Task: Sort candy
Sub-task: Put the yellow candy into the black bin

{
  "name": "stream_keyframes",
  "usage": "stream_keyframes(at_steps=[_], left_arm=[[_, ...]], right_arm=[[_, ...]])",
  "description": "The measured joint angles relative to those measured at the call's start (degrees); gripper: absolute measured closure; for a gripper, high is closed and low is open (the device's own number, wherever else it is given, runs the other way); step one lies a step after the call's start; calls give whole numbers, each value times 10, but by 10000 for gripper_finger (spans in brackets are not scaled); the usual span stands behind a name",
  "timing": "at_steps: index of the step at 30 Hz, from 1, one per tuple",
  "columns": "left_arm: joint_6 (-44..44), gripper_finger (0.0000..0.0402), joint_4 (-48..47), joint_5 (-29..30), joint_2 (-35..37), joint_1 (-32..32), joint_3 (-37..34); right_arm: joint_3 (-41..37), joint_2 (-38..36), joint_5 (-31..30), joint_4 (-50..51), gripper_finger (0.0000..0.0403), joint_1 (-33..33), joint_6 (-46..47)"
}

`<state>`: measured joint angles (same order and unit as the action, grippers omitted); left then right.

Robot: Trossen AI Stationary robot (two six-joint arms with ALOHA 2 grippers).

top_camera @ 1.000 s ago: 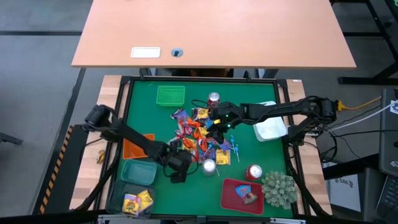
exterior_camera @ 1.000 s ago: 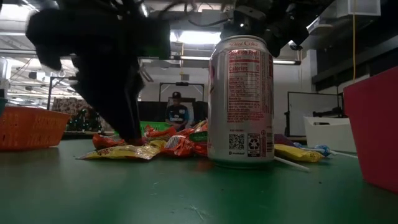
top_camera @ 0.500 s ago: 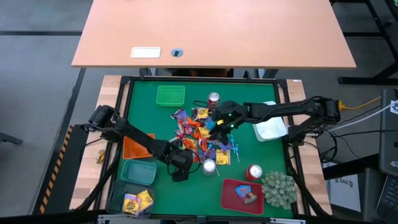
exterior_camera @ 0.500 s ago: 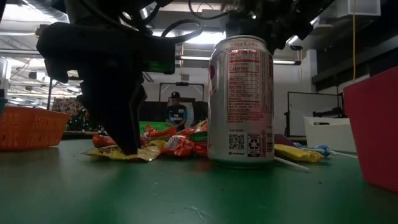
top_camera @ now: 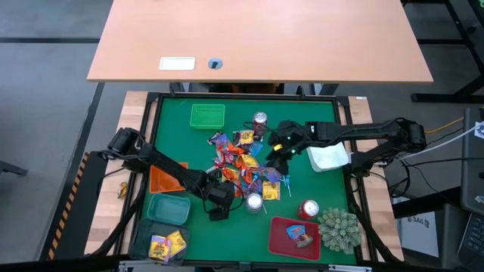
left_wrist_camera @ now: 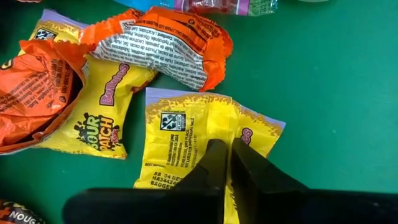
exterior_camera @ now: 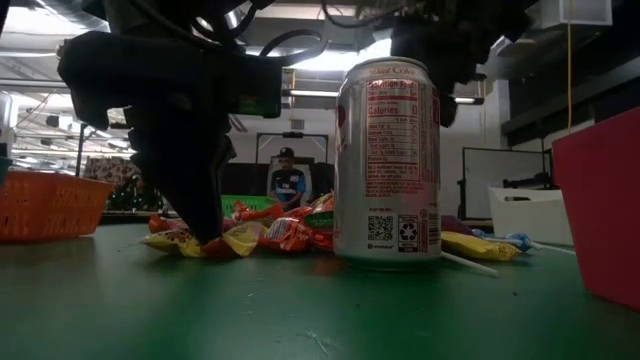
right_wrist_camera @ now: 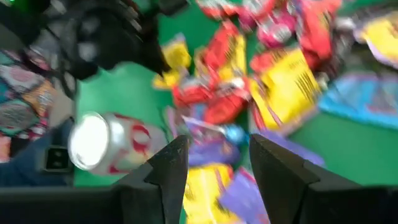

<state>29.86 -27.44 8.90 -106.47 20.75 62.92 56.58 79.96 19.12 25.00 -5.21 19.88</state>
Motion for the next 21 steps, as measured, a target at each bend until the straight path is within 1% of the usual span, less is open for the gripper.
stream_keyframes(at_steps=[5,8,12,17,21], left_arm=[[9,401,-5,-15,33,0,-2],[14,401,-2,-29,68,0,-2],[29,401,-2,-63,110,4,-2],[83,401,-4,-148,163,16,-2],[145,401,-7,-218,201,43,-1]], right_arm=[[0,0,-14,71,230,1,-2],[0,-1,-40,96,230,14,-2],[0,-1,-70,121,230,47,-1],[0,0,-137,143,230,96,-1],[0,-1,-166,149,230,123,0]])
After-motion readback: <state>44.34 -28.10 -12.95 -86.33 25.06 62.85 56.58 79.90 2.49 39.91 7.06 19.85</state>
